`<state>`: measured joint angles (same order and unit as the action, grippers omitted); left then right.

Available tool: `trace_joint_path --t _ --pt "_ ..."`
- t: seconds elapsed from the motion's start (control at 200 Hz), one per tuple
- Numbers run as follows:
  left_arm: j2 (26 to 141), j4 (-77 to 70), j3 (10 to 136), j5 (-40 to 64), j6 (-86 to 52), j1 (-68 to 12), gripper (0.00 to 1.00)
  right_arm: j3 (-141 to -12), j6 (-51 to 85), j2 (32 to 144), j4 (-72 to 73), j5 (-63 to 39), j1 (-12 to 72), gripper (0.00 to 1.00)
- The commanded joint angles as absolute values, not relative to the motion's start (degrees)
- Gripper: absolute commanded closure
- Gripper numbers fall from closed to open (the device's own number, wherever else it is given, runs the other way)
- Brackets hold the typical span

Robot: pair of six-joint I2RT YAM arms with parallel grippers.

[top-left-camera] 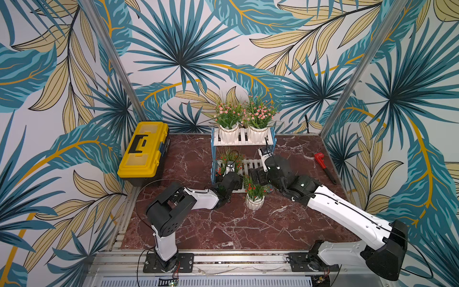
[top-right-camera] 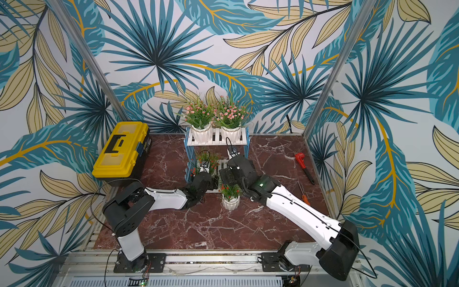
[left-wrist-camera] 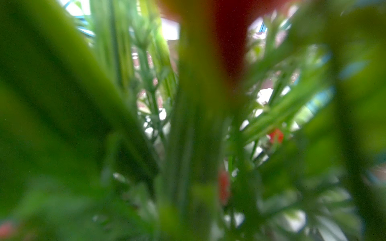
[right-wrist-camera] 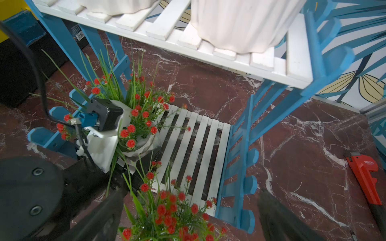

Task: Place the baby's breath potted plants on the rack by color
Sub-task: Place the baby's breath potted plant on the rack.

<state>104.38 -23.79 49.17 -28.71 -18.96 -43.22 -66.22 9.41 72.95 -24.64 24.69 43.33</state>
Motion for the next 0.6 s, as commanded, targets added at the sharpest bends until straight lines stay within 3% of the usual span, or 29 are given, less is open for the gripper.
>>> trace_joint_path --t 0.0,0.576,0.596 --pt "105.0 -26.2 51.3 -30.0 -19.9 -42.9 0.40 -64.6 9.4 71.4 -24.3 26.0 43.5 0.00" --pt "107.2 -26.1 52.5 -33.2 -19.4 -42.1 0.12 -62.9 10.4 70.6 -23.1 26.0 43.5 0.01" --pt "107.1 -26.2 52.5 -33.4 -19.3 -42.1 0.08 -62.9 10.4 70.6 -23.1 26.0 43.5 0.00"
